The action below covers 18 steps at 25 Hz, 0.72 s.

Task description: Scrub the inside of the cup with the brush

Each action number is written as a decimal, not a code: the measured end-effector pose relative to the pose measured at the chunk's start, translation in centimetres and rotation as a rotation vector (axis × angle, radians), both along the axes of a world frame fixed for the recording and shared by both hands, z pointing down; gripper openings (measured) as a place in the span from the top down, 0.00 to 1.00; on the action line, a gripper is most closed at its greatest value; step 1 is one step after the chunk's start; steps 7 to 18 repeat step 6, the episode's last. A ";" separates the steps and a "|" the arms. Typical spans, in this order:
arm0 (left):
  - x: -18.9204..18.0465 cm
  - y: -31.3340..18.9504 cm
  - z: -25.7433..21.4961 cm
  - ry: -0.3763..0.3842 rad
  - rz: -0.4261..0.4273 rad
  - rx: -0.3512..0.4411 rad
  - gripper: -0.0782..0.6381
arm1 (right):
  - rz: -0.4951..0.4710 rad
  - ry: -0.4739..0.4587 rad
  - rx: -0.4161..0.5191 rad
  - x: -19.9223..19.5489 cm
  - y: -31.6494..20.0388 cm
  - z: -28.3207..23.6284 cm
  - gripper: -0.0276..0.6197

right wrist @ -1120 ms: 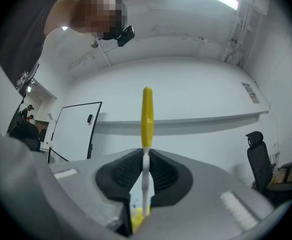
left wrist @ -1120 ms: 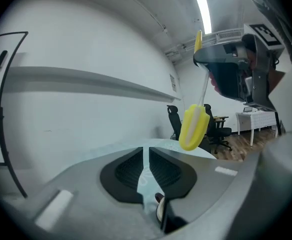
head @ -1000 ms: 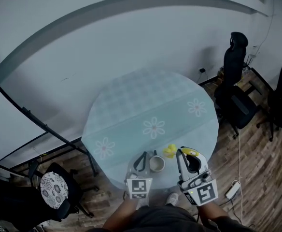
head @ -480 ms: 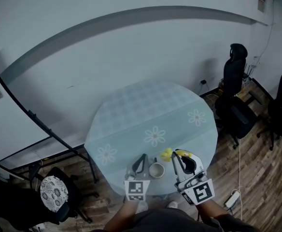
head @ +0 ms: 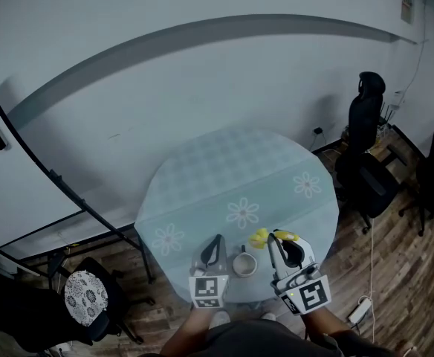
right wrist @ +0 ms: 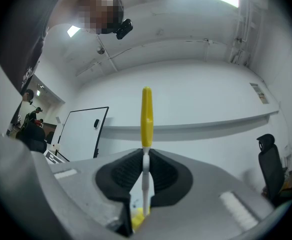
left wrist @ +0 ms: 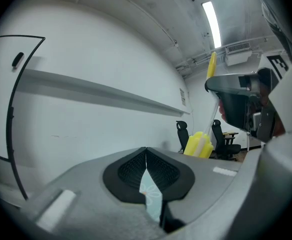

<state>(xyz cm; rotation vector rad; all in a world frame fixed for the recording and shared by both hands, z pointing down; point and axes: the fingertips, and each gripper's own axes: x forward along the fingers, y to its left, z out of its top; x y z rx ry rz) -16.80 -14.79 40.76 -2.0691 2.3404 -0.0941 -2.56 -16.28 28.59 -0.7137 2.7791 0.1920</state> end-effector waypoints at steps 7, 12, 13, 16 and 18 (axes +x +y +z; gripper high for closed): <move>-0.3 0.3 -0.8 -0.009 0.003 0.011 0.88 | -0.001 0.000 -0.004 -0.6 0.5 -0.1 0.90; -0.3 0.3 -0.8 -0.009 0.003 0.011 0.88 | -0.001 0.000 -0.004 -0.6 0.5 -0.1 0.90; -0.3 0.3 -0.8 -0.009 0.003 0.011 0.88 | -0.001 0.000 -0.004 -0.6 0.5 -0.1 0.90; -0.3 0.3 -0.8 -0.009 0.003 0.011 0.88 | -0.001 0.000 -0.004 -0.6 0.5 -0.1 0.90; -0.3 0.3 -0.8 -0.009 0.003 0.011 0.88 | -0.001 0.000 -0.004 -0.6 0.5 -0.1 0.90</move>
